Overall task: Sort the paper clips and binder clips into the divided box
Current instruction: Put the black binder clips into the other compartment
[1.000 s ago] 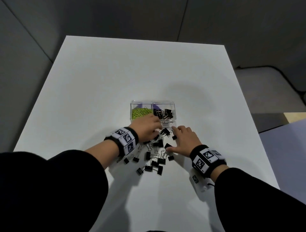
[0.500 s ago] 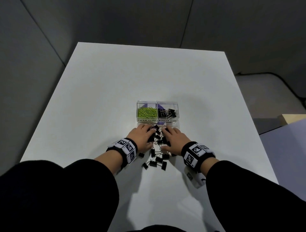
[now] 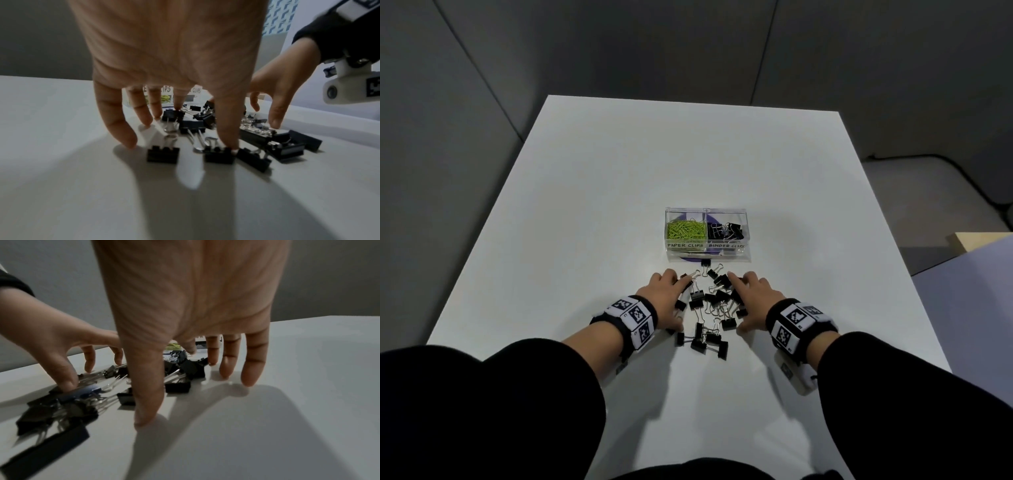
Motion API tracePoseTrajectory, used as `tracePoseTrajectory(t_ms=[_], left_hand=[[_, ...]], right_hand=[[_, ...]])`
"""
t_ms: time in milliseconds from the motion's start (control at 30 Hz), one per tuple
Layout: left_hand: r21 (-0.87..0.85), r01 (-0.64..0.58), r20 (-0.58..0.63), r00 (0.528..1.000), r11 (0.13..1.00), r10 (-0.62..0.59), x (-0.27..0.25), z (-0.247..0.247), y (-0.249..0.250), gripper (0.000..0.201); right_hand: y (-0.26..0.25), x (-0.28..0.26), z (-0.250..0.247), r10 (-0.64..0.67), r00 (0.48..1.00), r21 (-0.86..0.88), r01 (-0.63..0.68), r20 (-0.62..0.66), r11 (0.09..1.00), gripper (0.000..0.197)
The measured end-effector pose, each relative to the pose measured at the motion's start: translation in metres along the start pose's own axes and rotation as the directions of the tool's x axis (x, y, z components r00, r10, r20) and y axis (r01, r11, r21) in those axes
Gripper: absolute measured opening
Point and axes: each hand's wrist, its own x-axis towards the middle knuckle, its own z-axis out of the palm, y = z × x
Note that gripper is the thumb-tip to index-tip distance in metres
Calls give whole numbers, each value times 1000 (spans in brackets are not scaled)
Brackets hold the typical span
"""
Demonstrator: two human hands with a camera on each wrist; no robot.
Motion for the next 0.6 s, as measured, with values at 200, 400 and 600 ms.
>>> tracePoseTrajectory(t_ms=[200, 400, 600], left_hand=[[-162, 49, 0, 999, 985, -50, 3, 3, 7, 104], [-175, 41, -20, 999, 984, -45, 17, 1, 16, 101], [-157, 15, -89, 996, 988, -29, 17, 5, 22, 55]], right_hand=[[-10, 9, -1, -11, 1000, 47, 11, -10, 999, 123], [-18, 14, -6, -21, 999, 31, 22, -39, 999, 105], [-19, 15, -5, 4, 996, 101, 4, -87, 995, 76]])
